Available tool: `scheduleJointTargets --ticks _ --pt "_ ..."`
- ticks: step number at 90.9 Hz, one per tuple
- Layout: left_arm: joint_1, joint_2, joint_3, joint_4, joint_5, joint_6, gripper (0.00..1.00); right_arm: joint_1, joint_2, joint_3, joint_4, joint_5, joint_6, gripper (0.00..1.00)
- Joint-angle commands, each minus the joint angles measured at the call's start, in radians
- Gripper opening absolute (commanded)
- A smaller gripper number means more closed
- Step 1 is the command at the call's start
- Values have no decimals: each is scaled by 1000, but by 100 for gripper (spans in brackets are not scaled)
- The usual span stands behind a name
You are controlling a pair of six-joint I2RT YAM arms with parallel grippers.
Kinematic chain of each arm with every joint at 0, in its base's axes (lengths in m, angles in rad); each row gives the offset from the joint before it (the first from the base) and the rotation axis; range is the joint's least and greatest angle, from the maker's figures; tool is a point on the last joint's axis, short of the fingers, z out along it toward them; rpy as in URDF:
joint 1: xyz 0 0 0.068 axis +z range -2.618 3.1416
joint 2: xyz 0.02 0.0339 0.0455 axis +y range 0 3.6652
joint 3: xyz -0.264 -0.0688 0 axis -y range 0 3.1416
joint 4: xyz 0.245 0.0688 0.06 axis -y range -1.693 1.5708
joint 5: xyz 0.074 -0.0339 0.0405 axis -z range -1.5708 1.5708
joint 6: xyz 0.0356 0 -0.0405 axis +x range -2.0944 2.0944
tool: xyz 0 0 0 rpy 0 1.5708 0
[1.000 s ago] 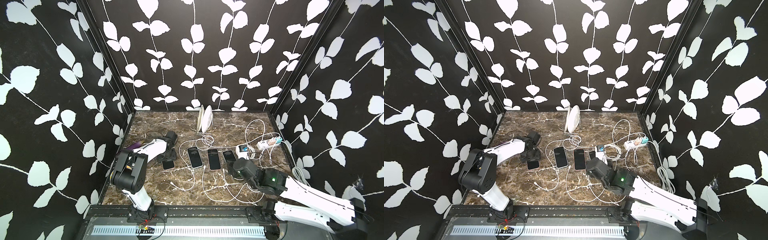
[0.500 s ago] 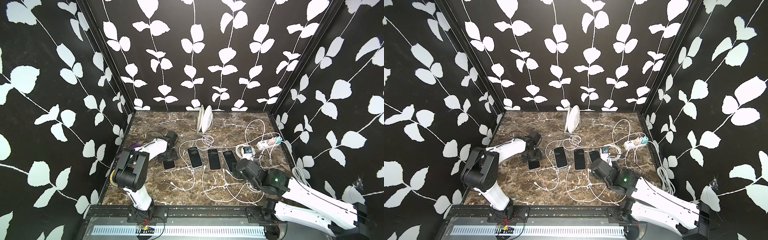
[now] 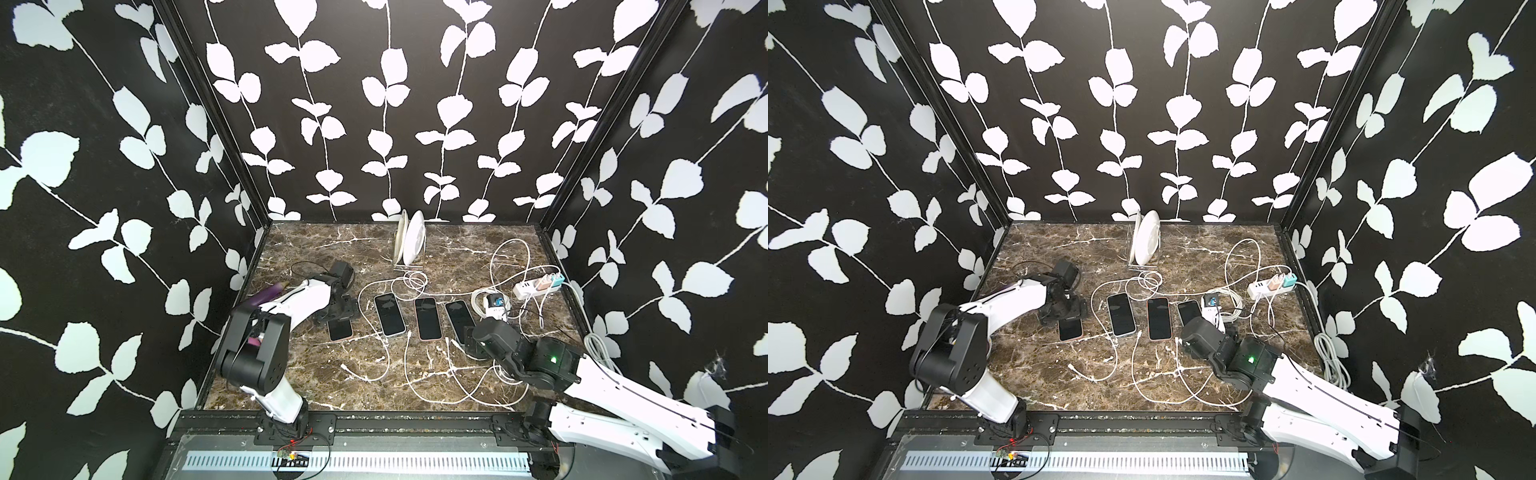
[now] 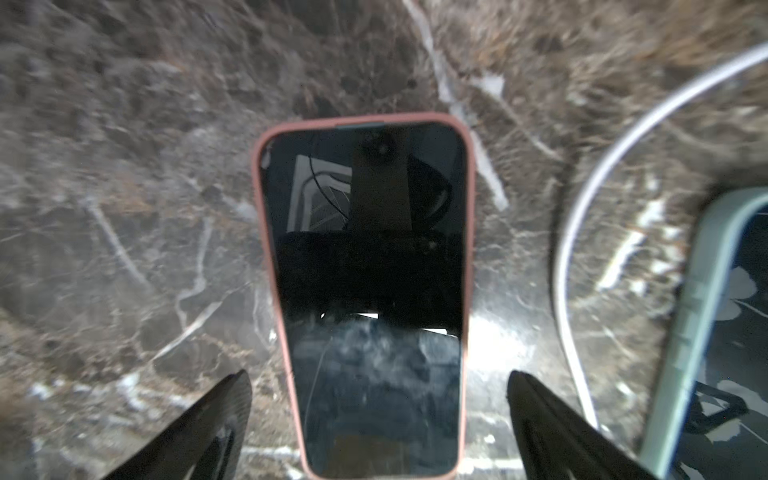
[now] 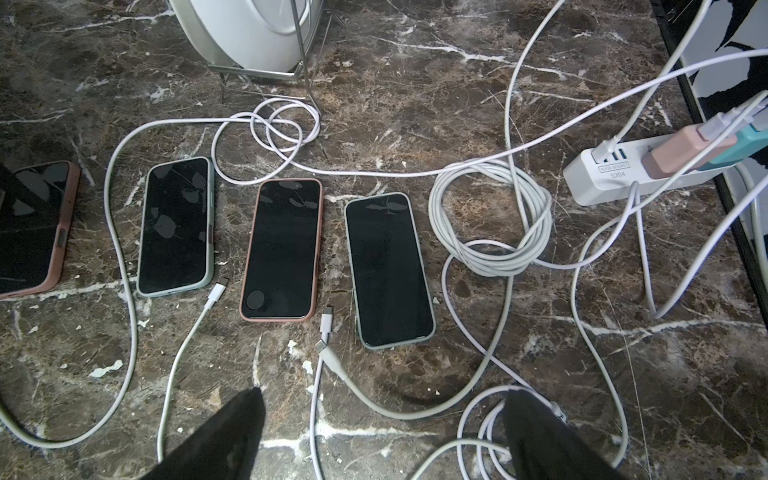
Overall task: Unplug the charging cable from the phone
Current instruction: Place the phone at the center of the board, then reset both arms
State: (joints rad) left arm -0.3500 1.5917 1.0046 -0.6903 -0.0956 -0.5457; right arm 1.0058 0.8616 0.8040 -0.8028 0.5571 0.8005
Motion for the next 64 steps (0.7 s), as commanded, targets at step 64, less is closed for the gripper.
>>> scheduleJointTargets --ticks 64 --pt "33 -435 -413 1281 -825 815 98 -429 95 -106 639 418 -575 98"
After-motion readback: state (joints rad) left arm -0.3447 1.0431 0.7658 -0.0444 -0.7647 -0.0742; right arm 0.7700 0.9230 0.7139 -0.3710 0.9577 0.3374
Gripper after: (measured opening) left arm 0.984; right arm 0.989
